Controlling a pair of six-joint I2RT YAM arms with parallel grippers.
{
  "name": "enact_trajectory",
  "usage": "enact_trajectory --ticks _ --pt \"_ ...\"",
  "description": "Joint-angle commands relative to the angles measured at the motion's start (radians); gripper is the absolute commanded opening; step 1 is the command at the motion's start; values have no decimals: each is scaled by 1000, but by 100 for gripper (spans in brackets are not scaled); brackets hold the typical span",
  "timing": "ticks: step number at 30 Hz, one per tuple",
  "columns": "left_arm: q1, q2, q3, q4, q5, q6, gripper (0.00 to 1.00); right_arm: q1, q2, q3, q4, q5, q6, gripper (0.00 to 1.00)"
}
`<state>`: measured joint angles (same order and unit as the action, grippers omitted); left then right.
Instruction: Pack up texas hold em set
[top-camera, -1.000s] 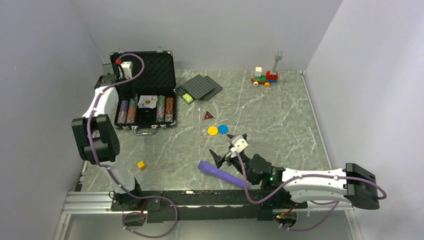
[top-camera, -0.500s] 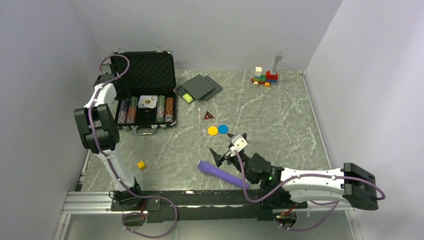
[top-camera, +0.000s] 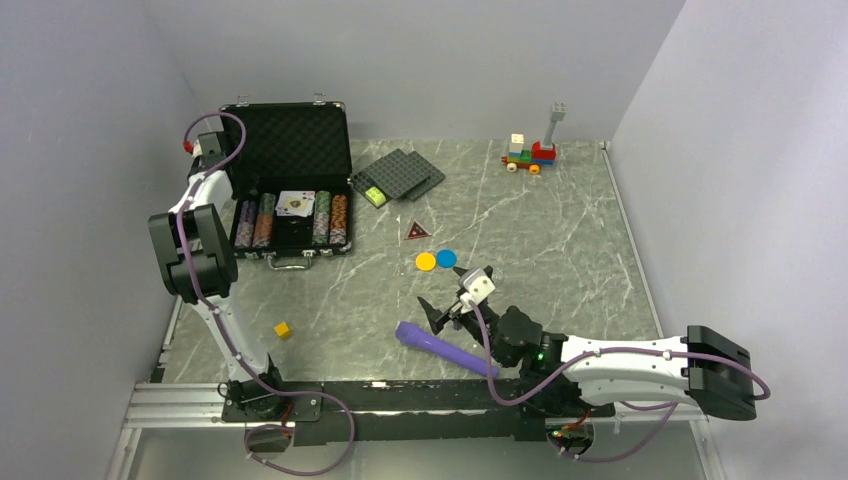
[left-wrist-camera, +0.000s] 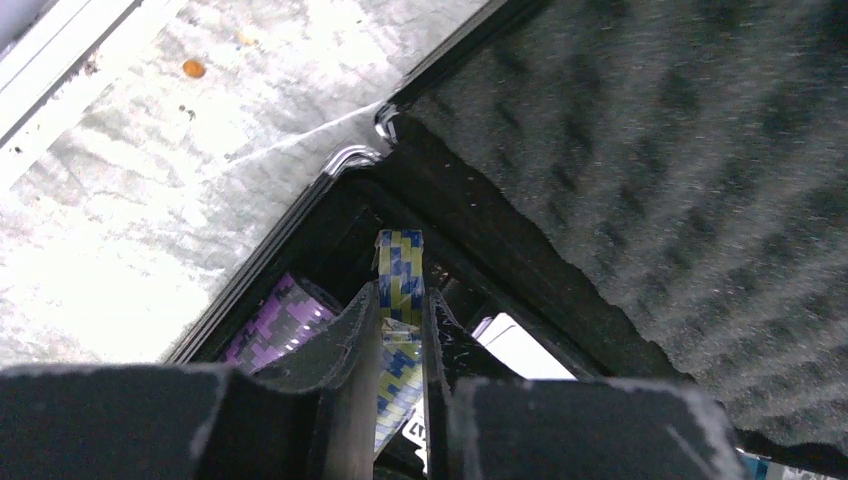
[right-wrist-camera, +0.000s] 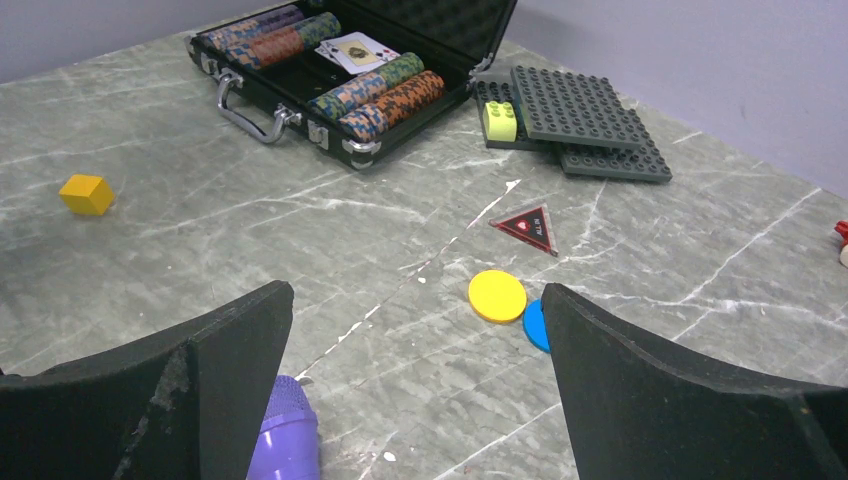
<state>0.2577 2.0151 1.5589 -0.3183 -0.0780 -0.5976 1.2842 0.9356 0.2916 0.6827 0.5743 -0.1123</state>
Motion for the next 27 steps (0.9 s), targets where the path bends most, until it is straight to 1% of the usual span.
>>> enact_trajectory --ticks 1,6,10,12,15,20,22,24,27 --pt "16 -12 -35 64 -24 -109 0 -3 -6 3 49 -10 10 99" --pt "23 -17 -61 71 -8 -144 0 -3 -5 2 52 -12 12 99" --pt "23 -52 -120 102 -48 -155 0 -5 3 3 55 -20 19 99" --pt "24 -65 -143 116 -60 -155 7 -5 8 4 58 -27 20 99" --pt "27 -62 -149 112 -59 -151 24 -5 13 7 61 -36 23 99" --pt "28 -76 -161 119 -71 -147 48 -5 14 8 57 -36 25 99" --pt "29 -85 -159 119 -79 -137 56 -6 12 8 58 -36 25 99" --pt "28 -92 -150 111 -86 -123 58 -5 15 8 60 -38 25 99" --pt "29 -108 -152 118 -105 -94 58 -6 20 11 59 -40 26 99"
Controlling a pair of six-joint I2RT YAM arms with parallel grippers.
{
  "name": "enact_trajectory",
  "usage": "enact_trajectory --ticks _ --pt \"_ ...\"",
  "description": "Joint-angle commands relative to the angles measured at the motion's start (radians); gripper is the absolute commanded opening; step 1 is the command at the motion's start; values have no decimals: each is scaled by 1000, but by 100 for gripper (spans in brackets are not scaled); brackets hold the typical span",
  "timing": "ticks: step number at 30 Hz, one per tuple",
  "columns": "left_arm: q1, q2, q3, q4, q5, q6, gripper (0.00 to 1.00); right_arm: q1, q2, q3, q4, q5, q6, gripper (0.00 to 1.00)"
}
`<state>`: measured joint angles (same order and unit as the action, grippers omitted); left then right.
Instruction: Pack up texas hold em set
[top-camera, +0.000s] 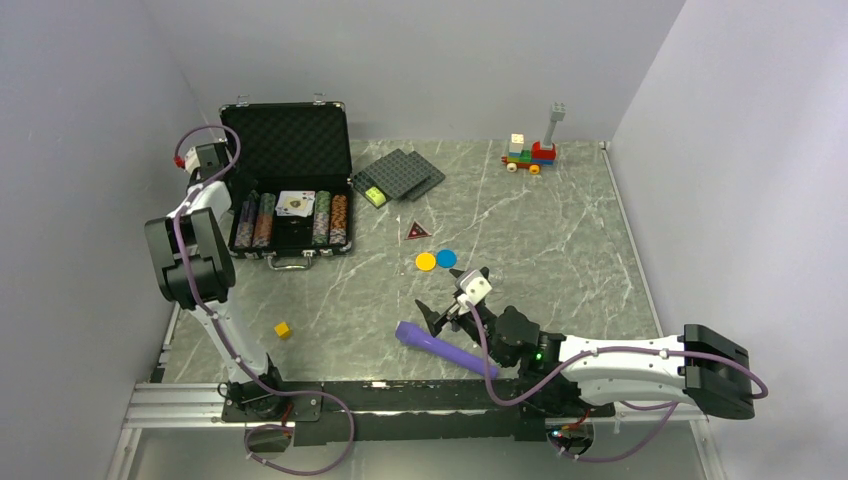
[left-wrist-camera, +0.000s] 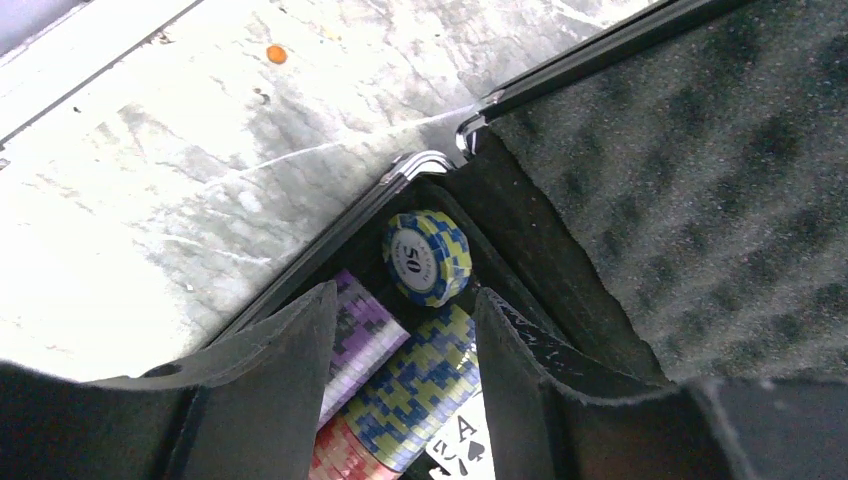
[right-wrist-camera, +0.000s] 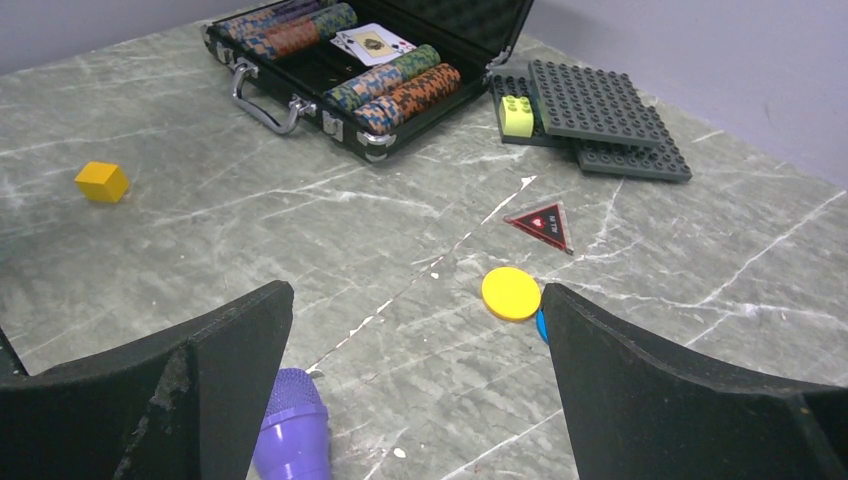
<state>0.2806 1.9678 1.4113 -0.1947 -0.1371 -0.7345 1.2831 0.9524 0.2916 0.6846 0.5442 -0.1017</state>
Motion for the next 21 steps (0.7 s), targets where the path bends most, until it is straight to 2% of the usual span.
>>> enact_trajectory --ticks 1,4,12,17,21 --pt "5 -69 -11 8 -48 56 58 -5 3 11 58 -11 16 99" --pt "5 -81 -10 47 -28 135 58 -5 4 12 56 -13 16 99" --pt "5 18 145 -28 78 454 56 -6 17 16 59 -11 14 99" --pt "5 80 233 -86 188 612 48 -8 37 24 61 -18 16 99" --pt "3 107 247 -112 205 687 42 -11 47 30 63 -22 17 99"
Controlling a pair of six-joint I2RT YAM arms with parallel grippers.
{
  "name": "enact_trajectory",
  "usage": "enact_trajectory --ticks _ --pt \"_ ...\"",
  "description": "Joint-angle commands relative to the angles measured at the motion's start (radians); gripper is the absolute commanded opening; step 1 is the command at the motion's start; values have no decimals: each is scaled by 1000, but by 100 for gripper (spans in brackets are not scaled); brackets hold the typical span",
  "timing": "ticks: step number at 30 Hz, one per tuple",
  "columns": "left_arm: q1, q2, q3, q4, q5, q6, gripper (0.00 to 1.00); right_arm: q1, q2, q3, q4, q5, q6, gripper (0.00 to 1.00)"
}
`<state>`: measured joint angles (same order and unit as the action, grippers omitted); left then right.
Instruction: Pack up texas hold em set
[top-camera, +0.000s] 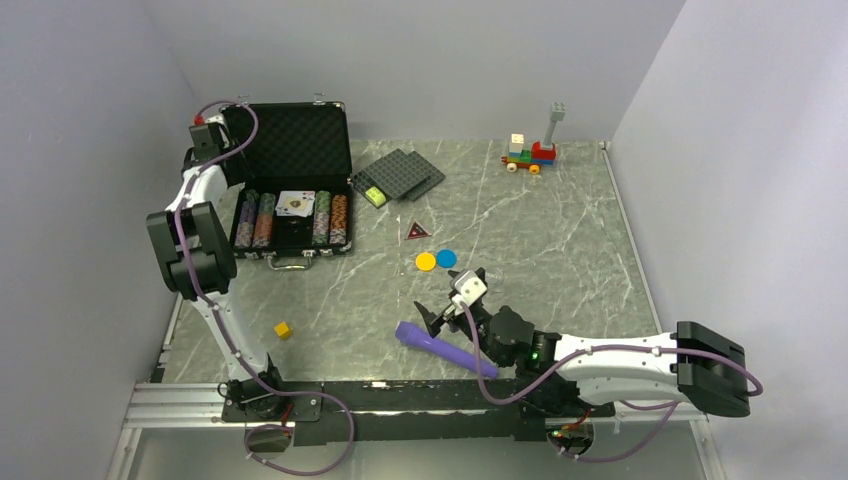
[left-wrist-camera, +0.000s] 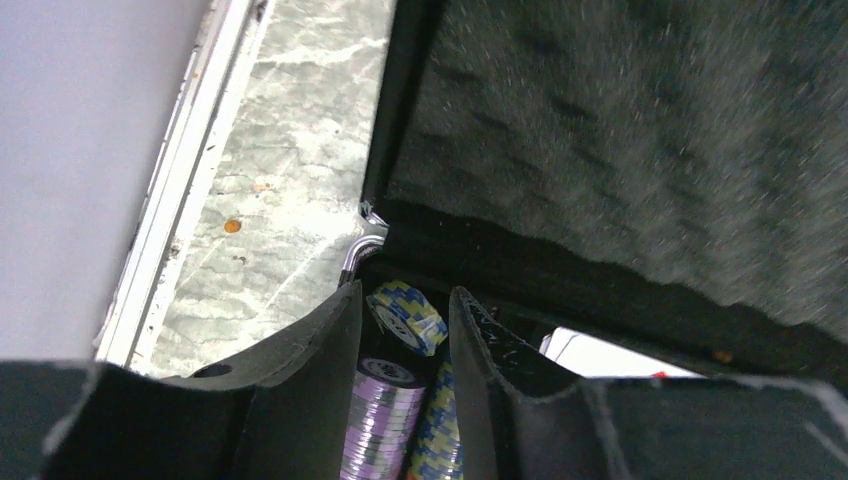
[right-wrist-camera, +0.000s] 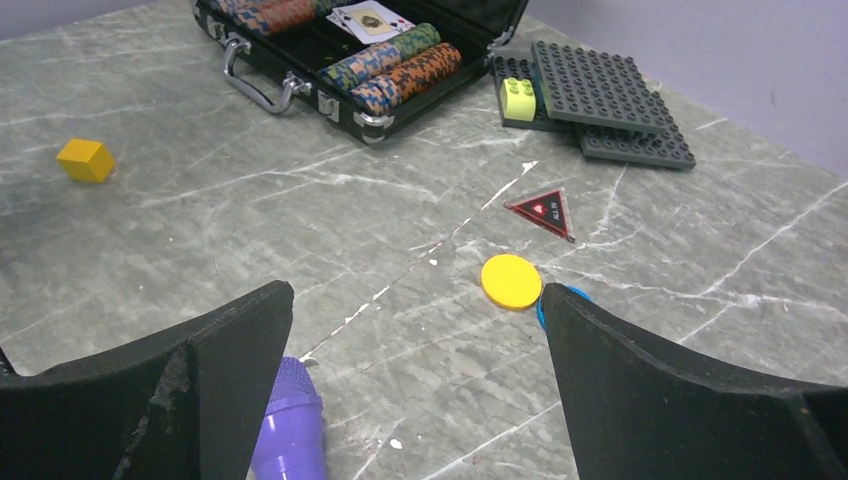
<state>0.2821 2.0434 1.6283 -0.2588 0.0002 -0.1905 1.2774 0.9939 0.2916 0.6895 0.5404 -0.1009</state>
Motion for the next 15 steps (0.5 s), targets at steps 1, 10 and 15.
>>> enact_trajectory --ticks 1,10,15 --pt "2 35 29 -44 79 154 42 -4 6 30 60 -21 17 99" --pt "-11 117 153 -152 99 252 41 -7 4 29 57 -22 18 99" --pt "-13 178 246 -254 82 270 40 -7 4 32 51 -25 20 99"
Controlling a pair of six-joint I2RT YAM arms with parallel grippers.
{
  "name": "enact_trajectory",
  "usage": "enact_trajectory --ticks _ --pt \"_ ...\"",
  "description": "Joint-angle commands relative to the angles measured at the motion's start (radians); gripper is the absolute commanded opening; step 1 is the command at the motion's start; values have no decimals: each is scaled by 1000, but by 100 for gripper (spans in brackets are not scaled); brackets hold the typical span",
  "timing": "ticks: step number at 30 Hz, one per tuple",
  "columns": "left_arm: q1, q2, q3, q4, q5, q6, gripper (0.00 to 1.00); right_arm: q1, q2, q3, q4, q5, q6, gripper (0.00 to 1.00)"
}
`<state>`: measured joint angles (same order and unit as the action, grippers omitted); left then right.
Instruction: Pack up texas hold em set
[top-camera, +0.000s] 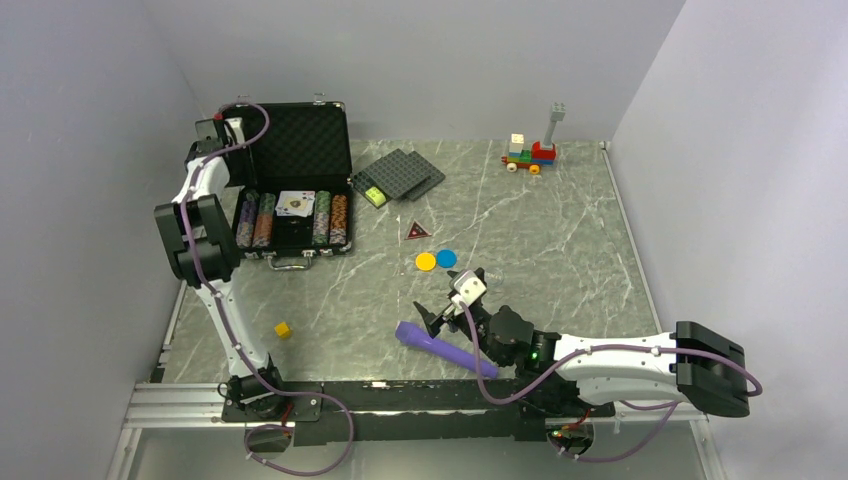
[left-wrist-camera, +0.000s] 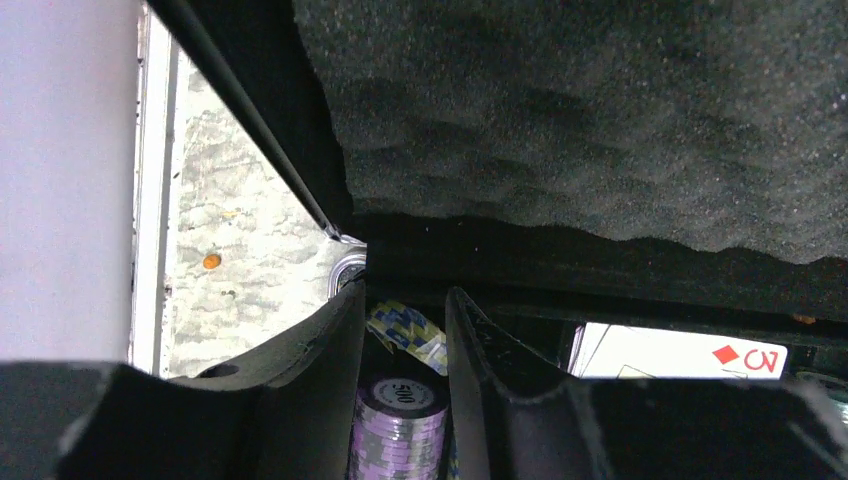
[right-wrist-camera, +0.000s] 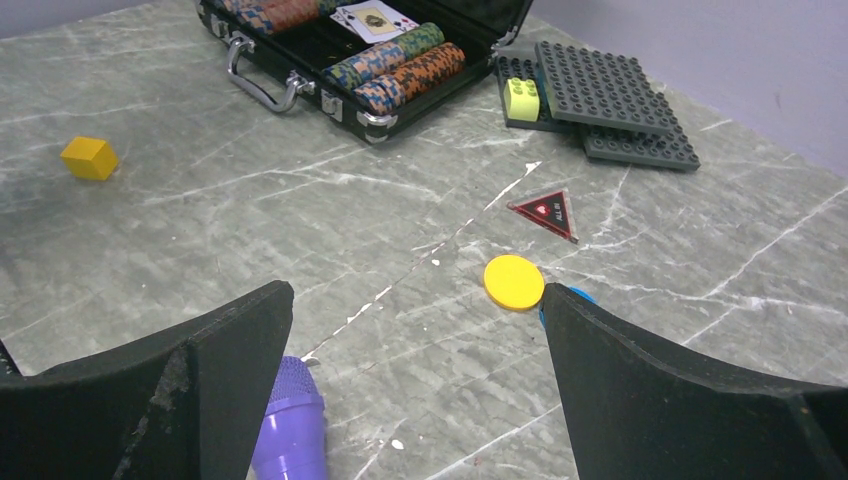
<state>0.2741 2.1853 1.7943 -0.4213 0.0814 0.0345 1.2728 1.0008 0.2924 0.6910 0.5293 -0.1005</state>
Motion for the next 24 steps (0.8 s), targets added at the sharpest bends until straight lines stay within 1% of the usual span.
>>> enact_trajectory --ticks 1,3,8,15,17,24 --pt "-7 46 93 -110 -3 54 39 -3 -4 30 50 -14 21 99" --pt "-7 63 115 -141 -7 72 38 -3 -8 28 51 -13 19 99" --pt "-16 76 111 -183 -26 117 33 -3 -17 24 51 -15 21 99" --pt "-18 13 8 -151 -78 136 26 -3 -40 13 51 -15 30 99" --pt "-18 5 -13 -152 -103 128 22 -2 -47 9 55 -17 33 99" --pt "-15 -36 -76 -142 -178 64 16 -3 -70 1 47 -21 42 99"
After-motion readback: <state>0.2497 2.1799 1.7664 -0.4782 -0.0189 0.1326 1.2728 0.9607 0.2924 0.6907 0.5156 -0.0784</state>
